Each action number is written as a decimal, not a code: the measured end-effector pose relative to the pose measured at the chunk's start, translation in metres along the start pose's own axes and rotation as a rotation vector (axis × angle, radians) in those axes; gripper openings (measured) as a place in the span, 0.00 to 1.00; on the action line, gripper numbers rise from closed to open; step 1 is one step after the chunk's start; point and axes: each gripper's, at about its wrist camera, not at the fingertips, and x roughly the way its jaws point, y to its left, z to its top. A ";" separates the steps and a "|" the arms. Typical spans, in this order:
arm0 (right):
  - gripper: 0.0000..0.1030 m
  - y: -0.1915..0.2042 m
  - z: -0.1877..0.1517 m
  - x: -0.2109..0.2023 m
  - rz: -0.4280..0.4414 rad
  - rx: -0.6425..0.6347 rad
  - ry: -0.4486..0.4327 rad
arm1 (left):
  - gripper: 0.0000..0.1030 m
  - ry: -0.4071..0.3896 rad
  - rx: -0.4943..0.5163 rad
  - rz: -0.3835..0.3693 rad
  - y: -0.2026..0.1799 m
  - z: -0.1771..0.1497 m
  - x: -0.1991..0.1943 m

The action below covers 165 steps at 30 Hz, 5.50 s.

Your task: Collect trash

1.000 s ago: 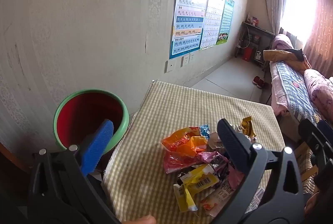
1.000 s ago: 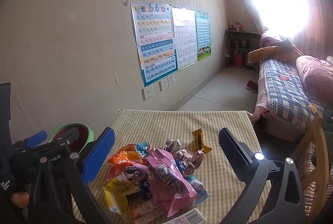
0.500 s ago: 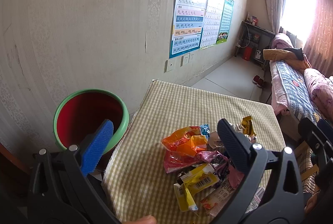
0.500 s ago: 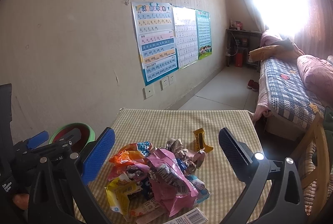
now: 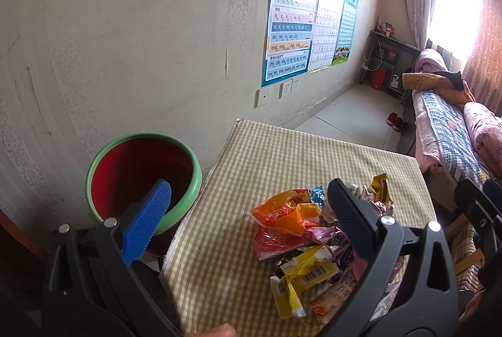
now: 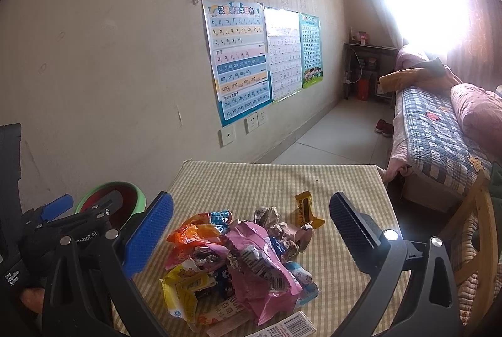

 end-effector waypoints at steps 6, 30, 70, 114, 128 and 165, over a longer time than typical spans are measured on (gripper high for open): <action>0.93 0.002 0.000 0.000 0.008 -0.004 0.002 | 0.95 0.000 -0.001 0.004 0.001 -0.001 0.000; 0.93 0.000 -0.005 0.004 0.011 -0.002 0.015 | 0.95 -0.030 0.022 0.061 0.003 -0.004 0.001; 0.37 -0.063 -0.085 0.103 0.176 0.098 0.475 | 0.26 0.481 0.186 -0.224 -0.028 -0.098 0.079; 0.23 0.208 0.003 0.213 0.510 -0.009 0.447 | 0.26 0.252 -0.135 0.232 0.221 0.004 0.110; 0.42 0.173 0.010 0.182 0.518 0.057 0.385 | 0.50 0.201 -0.132 0.217 0.209 0.005 0.096; 0.60 -0.073 -0.125 0.042 0.101 0.182 0.612 | 0.48 0.773 0.482 -0.403 -0.079 -0.164 0.052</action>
